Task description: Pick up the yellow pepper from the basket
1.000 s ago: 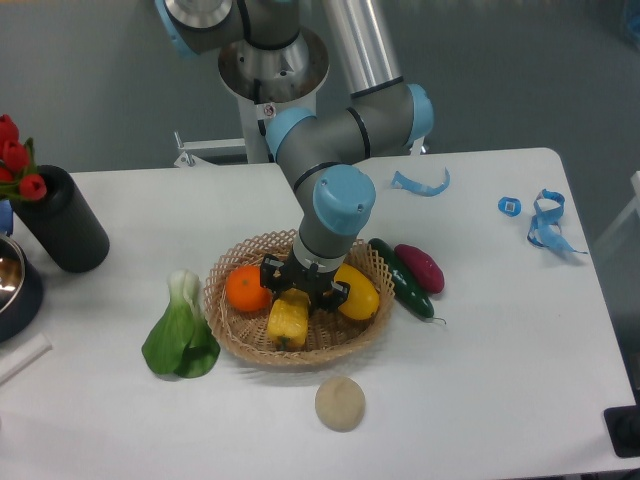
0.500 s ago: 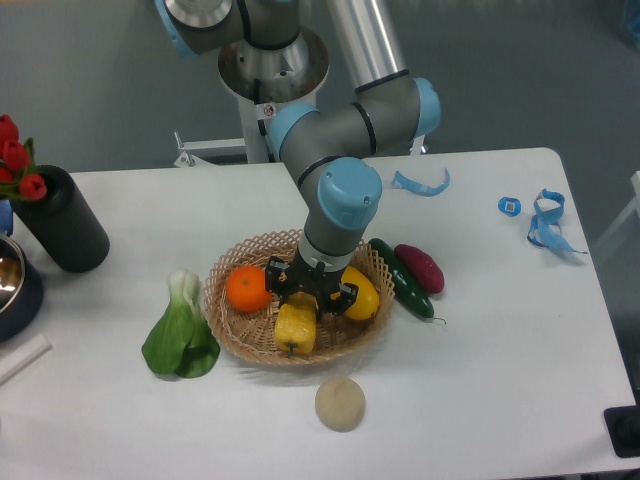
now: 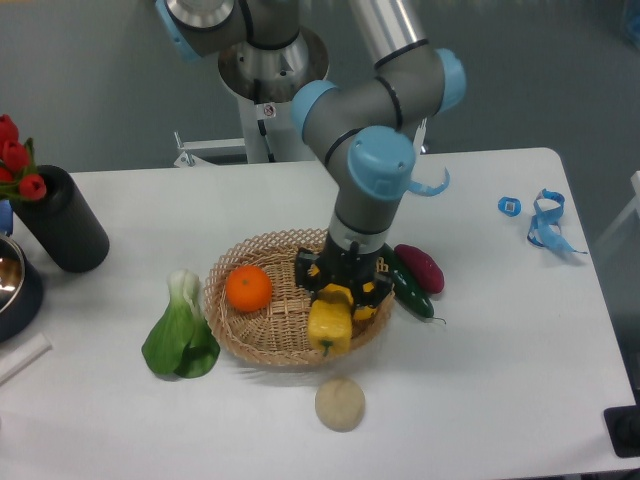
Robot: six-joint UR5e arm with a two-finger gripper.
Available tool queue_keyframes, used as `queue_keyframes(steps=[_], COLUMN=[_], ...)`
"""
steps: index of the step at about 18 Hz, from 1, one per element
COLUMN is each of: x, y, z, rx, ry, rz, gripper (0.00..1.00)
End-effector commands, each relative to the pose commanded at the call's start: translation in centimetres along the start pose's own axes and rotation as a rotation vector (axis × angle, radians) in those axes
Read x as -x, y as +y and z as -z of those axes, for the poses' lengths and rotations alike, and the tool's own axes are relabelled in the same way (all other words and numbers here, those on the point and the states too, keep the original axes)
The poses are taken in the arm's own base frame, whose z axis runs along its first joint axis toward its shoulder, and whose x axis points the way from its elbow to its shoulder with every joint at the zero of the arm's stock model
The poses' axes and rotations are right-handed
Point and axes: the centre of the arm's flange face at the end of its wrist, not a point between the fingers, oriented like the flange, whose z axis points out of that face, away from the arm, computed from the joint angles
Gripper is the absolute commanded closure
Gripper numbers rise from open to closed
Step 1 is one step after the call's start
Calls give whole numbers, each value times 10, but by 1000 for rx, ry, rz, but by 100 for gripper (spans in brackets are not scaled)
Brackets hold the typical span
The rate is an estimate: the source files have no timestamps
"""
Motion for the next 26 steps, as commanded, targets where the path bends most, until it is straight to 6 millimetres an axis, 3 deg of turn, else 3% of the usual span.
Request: queue_keyframes(steps=[5,10,16,20,26], x=[32,59,98,116,136], y=[20,27,62,78,83], z=[9,24,36,39,40], rx=[23,102,130,141,148], ry=[-42,-111,-120,-120,-114], rz=[-82,-197,-296,-359,-372], gripper=[73,73,73,74,73])
